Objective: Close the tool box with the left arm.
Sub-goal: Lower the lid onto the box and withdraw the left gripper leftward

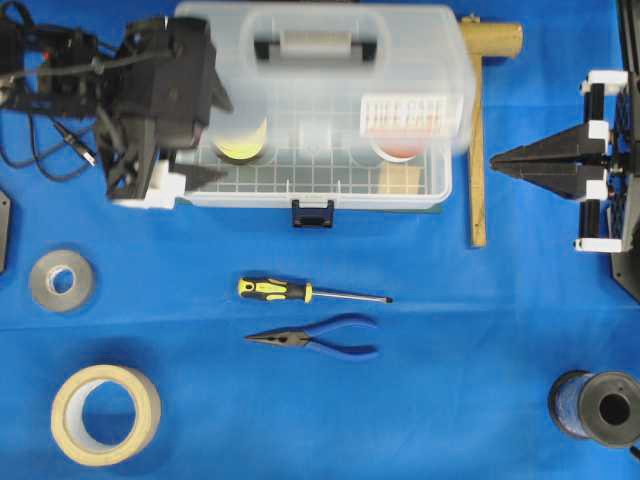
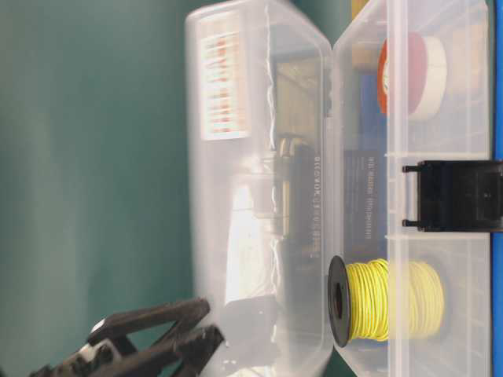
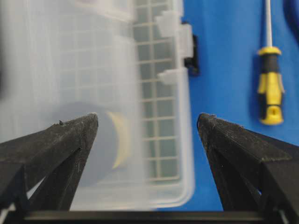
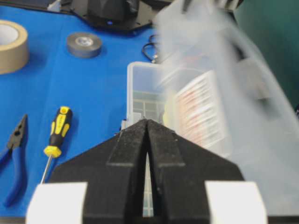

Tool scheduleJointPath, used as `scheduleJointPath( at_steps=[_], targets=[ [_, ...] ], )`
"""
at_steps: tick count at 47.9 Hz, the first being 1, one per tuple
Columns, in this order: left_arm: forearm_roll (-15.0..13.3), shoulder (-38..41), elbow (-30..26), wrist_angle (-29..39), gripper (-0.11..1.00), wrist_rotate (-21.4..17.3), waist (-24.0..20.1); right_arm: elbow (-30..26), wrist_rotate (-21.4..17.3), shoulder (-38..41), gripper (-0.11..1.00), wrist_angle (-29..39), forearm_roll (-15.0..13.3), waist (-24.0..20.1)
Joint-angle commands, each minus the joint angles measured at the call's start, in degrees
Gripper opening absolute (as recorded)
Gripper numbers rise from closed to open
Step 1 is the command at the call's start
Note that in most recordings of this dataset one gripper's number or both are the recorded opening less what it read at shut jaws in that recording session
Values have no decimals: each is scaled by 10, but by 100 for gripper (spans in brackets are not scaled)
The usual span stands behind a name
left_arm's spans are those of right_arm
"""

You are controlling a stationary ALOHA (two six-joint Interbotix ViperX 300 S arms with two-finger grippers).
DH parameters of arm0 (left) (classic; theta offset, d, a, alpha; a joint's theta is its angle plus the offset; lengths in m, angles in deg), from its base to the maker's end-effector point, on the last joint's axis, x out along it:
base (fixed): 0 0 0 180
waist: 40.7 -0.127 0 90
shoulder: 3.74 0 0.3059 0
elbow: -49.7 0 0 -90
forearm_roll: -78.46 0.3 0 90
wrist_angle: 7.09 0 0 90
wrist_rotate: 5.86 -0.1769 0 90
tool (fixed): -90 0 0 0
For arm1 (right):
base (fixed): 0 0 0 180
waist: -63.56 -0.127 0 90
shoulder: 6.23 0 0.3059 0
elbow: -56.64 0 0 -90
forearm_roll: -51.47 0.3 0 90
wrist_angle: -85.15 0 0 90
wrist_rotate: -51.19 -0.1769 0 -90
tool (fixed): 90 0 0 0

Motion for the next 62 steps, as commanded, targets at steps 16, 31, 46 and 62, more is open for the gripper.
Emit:
scheduleJointPath(
  at_steps=[16,31,46,62],
  targets=[
    [-2,-67,33,-19,91,1,80,-9,-1,2,0,1,1,1],
    [-2,-207,128,-123,91,1,78,-9,-4,2,0,0,0,1],
    [-38,-355,272,-276,91,2,77,-8,-6,2,0,-2,3,1],
    [-147,-436,406,-374,91,2,77,-6,-7,15,0,-6,4,1]
  ],
)
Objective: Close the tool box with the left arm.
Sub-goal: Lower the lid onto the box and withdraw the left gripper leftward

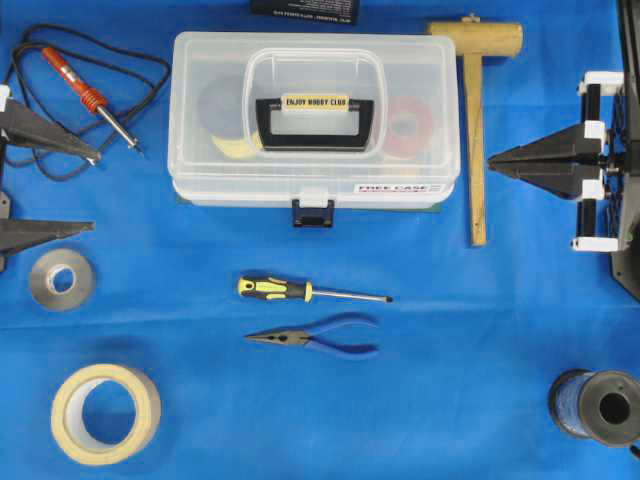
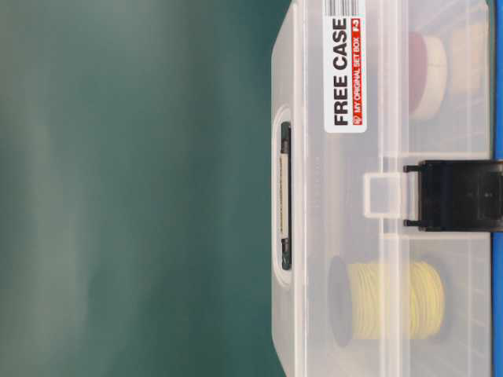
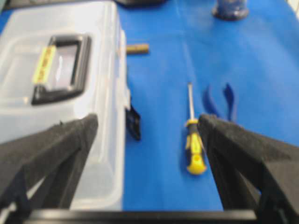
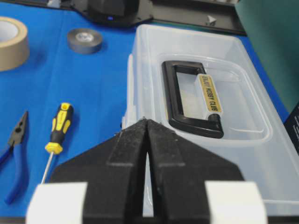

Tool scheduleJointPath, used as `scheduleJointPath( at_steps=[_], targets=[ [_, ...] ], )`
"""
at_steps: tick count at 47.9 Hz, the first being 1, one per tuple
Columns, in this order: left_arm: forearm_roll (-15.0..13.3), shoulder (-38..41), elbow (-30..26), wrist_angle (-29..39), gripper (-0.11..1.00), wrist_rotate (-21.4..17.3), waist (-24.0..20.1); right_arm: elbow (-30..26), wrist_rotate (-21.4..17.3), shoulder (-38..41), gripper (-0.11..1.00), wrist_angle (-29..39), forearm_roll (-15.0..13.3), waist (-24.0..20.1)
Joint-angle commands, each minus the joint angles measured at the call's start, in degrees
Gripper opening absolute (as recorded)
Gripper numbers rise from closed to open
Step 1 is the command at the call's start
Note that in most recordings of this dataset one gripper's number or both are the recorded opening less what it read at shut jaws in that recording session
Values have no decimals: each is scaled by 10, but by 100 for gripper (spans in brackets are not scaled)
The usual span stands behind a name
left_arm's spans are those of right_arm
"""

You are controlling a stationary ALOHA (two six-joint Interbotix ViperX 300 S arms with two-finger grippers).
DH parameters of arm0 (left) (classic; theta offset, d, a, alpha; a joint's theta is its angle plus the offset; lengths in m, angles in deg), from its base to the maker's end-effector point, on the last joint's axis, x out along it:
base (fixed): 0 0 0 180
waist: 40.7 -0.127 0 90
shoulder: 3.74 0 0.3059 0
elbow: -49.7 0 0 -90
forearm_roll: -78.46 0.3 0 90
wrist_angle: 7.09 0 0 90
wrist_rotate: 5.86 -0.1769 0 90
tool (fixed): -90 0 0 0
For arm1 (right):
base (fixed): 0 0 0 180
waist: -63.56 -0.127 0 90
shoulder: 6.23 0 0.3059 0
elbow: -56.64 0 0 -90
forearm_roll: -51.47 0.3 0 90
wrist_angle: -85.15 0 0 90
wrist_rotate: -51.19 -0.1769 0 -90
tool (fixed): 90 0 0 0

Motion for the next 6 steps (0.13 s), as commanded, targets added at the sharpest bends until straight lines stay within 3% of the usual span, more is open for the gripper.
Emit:
scheduleJointPath(
  at_steps=[1,6],
  targets=[
    [-38,-11,18,-26,91,1,0,-6,-1,5,0,-9,4,1],
    [-81,-22,42,-42,91,1,0,-6,-1,13,0,-9,6,0]
  ],
)
